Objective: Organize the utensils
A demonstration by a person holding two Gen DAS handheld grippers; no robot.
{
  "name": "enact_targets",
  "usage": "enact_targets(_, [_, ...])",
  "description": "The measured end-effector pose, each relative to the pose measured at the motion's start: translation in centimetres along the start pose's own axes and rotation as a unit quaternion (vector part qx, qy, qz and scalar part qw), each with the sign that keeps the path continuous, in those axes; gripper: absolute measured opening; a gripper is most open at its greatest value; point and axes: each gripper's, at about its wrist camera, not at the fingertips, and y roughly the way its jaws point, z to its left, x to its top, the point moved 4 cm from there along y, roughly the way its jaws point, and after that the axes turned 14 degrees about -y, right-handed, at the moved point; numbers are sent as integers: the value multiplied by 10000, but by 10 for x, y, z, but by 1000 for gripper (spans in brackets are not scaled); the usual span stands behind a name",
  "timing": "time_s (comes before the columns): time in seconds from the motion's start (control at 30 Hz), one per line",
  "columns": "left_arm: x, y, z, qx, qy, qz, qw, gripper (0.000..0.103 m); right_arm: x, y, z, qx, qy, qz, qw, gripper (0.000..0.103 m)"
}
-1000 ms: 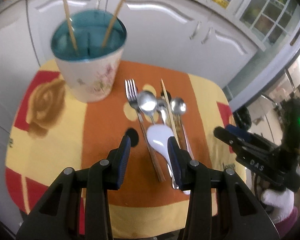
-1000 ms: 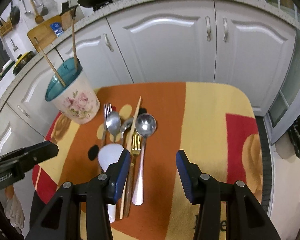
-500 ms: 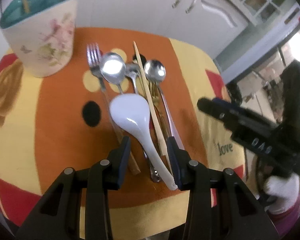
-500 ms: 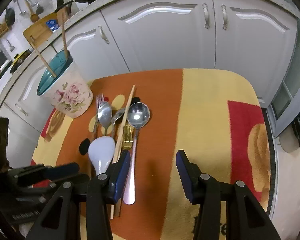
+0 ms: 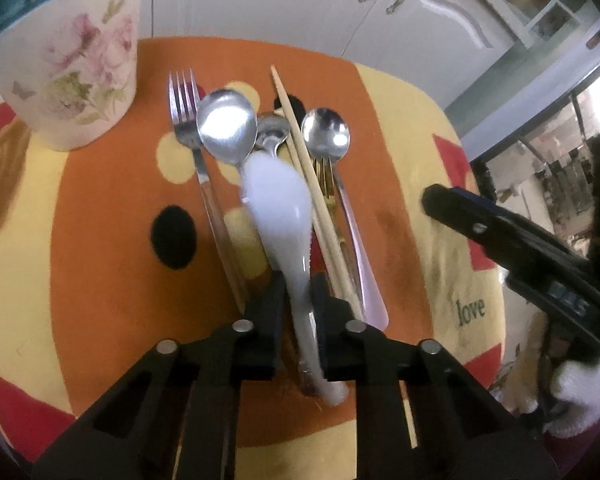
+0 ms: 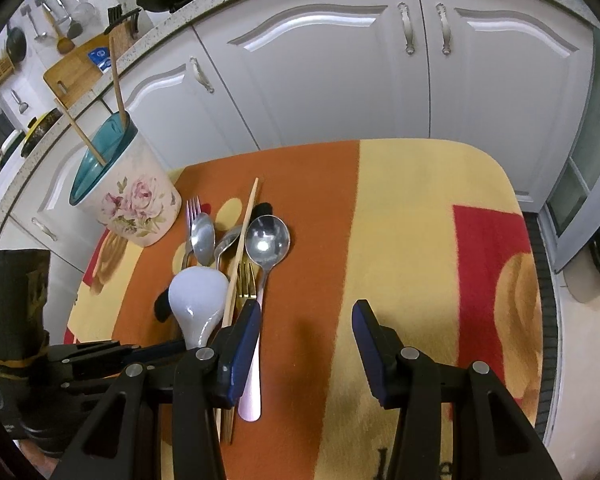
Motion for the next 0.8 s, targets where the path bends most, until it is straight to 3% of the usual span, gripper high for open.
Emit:
enact_targets(0.5, [21, -50, 12, -522, -82, -464, 9975, 8, 41, 44, 3, 207, -279, 8, 9994, 46])
enact_targets(0.63, [28, -56, 17, -598, -142, -536, 9967, 8, 54, 60, -3, 416, -316, 49, 9986, 45])
enact_targets(0.8, [32, -59, 24, -673, -219, -479, 9963, 8, 59, 85, -3, 1015, -366, 245, 9939, 34])
